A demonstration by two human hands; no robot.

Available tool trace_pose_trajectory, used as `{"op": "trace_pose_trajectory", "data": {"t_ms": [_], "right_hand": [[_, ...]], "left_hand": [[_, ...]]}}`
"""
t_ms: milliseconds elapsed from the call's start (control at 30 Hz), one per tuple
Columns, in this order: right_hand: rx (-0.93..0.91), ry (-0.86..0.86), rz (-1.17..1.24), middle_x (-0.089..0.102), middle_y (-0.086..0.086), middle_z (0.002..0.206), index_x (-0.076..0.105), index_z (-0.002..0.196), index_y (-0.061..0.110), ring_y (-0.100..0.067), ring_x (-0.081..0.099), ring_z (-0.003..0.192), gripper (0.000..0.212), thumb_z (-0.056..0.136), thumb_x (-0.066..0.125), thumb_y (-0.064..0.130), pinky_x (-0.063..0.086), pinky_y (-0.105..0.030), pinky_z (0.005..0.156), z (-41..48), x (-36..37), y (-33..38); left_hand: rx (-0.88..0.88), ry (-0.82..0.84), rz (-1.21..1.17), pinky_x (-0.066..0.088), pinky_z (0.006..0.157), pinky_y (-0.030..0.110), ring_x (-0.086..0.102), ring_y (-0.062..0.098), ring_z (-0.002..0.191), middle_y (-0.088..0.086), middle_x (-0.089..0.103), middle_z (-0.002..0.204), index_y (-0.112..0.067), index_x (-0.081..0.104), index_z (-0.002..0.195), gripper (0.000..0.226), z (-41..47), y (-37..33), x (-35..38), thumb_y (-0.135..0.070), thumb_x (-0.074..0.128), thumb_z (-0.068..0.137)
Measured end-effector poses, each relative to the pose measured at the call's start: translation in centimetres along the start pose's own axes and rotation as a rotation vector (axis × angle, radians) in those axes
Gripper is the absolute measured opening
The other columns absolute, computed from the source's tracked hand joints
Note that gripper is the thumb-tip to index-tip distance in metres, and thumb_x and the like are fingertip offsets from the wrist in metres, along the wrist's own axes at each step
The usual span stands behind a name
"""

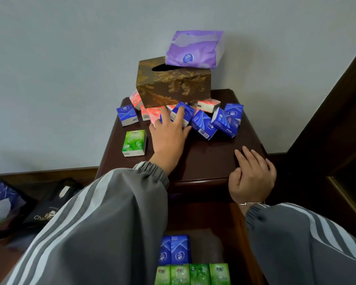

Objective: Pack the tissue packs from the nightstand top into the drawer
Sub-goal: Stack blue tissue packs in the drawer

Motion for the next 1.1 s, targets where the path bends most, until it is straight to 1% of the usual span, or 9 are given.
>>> {"op": "trace_pose_trajectory", "data": {"t_ms": [67,200,333,433,633,733,867,967,1100], "right_hand": [[-0.008,-0.005,-0.005,0.066,-0.004,0.121,0.068,0.113,0.017,-0.021,0.058,0.114,0.048,0.073,0.043,0.028,0.034,-0.039,0.099,0.0,0.1,0.0],[-0.008,0.002,-0.001,0.066,-0.004,0.121,0.068,0.113,0.017,-0.02,0.058,0.113,0.048,0.072,0.044,0.028,0.035,-0.039,0.098,0.0,0.2,-0.1],[0.005,0.025,0.005,0.067,-0.004,0.12,0.068,0.112,0.016,-0.02,0.058,0.113,0.047,0.073,0.044,0.027,0.035,-0.04,0.098,0.1,0.2,0.0],[0.017,0.057,0.005,0.067,-0.005,0.12,0.068,0.111,0.016,-0.021,0.059,0.113,0.047,0.073,0.042,0.026,0.035,-0.04,0.098,0.2,-0.1,0.2],[0.0,0.114,-0.011,0.066,-0.007,0.121,0.069,0.111,0.013,-0.026,0.06,0.113,0.047,0.075,0.041,0.024,0.037,-0.043,0.096,0.4,-1.0,0.9],[0.01,0.156,-0.022,0.065,-0.008,0.122,0.068,0.112,0.012,-0.027,0.059,0.113,0.048,0.076,0.04,0.024,0.036,-0.043,0.096,0.4,-1.1,1.0],[0.025,0.19,-0.021,0.065,-0.009,0.122,0.068,0.111,0.011,-0.03,0.059,0.112,0.049,0.076,0.037,0.027,0.037,-0.044,0.095,0.6,-1.3,1.4],[0.049,0.2,0.024,0.064,-0.007,0.122,0.068,0.108,0.014,-0.031,0.057,0.111,0.045,0.081,0.037,0.031,0.034,-0.044,0.095,0.7,-1.7,1.5],[0.07,0.133,0.216,0.061,-0.011,0.116,0.068,0.103,0.011,-0.034,0.054,0.108,0.04,0.083,0.043,0.035,0.036,-0.045,0.093,0.5,-2.6,4.3]], "left_hand": [[0.025,-0.005,-0.011,0.042,0.092,0.046,0.047,0.042,0.118,0.019,0.03,0.148,-0.024,0.027,0.147,0.057,0.0,-0.1,0.0,-0.044,0.045,0.097],[0.056,-0.058,-0.121,0.037,0.097,0.041,0.046,0.038,0.118,0.02,0.038,0.141,-0.019,0.031,0.147,0.052,-0.4,-0.1,-1.5,-0.033,0.044,0.1],[0.09,-0.341,-0.331,0.046,0.087,0.044,0.052,0.038,0.107,0.022,0.051,0.122,-0.011,0.047,0.138,0.048,-2.2,1.1,-6.4,-0.027,0.056,0.094],[-0.03,-0.484,-0.464,0.045,0.086,0.038,0.053,0.035,0.107,0.021,0.05,0.123,-0.013,0.046,0.138,0.05,-4.5,5.8,-8.4,-0.028,0.058,0.092],[-0.339,-0.398,-0.446,0.041,0.086,0.037,0.052,0.036,0.1,0.019,0.048,0.117,-0.014,0.042,0.141,0.051,-10.0,15.4,-5.5,-0.023,0.057,0.093],[-0.396,-0.331,-0.405,0.043,0.084,0.041,0.052,0.039,0.095,0.021,0.05,0.111,-0.01,0.045,0.139,0.05,-11.0,16.3,-3.7,-0.018,0.061,0.091],[-0.468,-0.228,-0.333,0.043,0.085,0.051,0.051,0.046,0.098,0.028,0.05,0.115,-0.008,0.049,0.137,0.05,-11.0,16.0,-2.2,-0.024,0.061,0.091],[-0.504,-0.219,-0.318,0.047,0.079,0.05,0.051,0.045,0.098,0.027,0.05,0.119,-0.01,0.049,0.136,0.05,-11.1,16.3,-2.0,-0.028,0.06,0.091],[-0.483,-0.271,-0.327,0.049,0.071,0.046,0.054,0.043,0.09,0.026,0.053,0.108,-0.007,0.055,0.129,0.047,-11.2,16.3,-2.1,-0.023,0.065,0.086]]}}
Point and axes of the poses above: each hand's wrist, its own z-axis towards the middle knuckle, its own x-axis out of the palm, y = z × x, the point moved 6 cm from there along z, towards the middle knuckle
